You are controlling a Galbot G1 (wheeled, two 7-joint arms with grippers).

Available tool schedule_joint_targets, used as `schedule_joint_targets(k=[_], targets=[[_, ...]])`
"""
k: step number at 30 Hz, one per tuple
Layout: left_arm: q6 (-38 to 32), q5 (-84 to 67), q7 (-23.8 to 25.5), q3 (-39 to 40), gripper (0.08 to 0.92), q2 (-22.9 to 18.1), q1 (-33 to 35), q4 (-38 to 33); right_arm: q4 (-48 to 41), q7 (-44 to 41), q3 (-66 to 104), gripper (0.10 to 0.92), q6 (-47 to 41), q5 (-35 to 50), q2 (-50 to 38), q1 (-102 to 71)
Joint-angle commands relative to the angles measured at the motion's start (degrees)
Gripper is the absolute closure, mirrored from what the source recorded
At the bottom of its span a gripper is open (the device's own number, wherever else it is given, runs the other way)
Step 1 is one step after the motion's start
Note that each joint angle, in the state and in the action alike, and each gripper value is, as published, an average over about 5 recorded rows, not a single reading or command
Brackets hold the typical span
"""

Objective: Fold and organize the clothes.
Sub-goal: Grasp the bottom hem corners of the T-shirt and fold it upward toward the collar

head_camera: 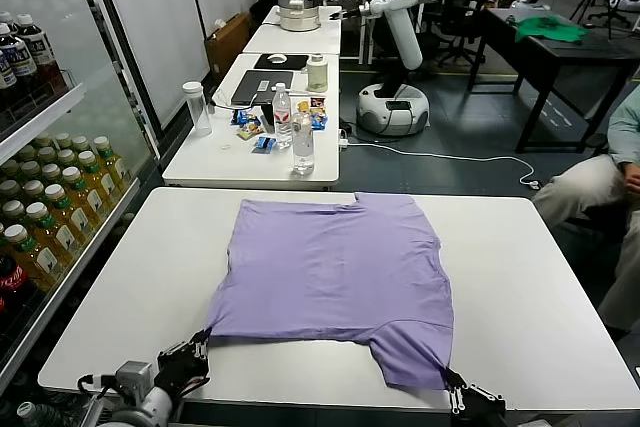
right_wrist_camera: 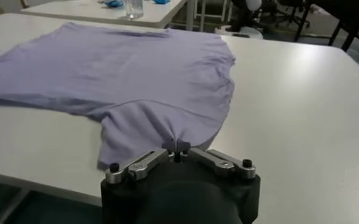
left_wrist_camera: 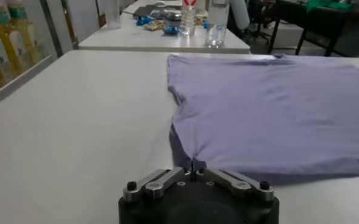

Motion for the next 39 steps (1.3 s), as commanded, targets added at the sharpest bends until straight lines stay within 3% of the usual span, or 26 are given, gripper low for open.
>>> schedule_joint_targets(k=[1,4,10,15,26,39], targets=[[-2.7,-1.4,-1.4,-6.3,0.913,2.5,17.7,-10.8,5.7,-0.9,5.1,0.913,0.6,-0.5,-1.1,-8.6],[-2.1,-3.6,-0.4,-6.7,0.913,2.5,12.8,-9.4,5.3,-0.5,3.1,0.913,0.3,-2.6,-1.3,-2.9],[1.0,-6.7,3.1,-5.0,0.913,1.8,-5.4,-1.3,-0.1,2.1,-4.4,0.913,-5.2,-1.6,-2.6,17.2],[2.2,-7.3,6.2,-3.4,0.913,1.4,-13.9,5.2,-5.7,3.5,-9.0,0.913,-7.7,1.0,-3.2,27.8],[2.3,-6.7,9.9,-0.4,0.913,0.2,-21.2,11.8,-14.9,4.4,-15.7,0.913,-11.1,3.4,-2.4,42.7],[2.6,-6.1,12.5,0.7,0.913,-1.3,-26.1,20.5,-22.4,4.5,-19.6,0.913,-11.5,3.5,-0.7,48.6]])
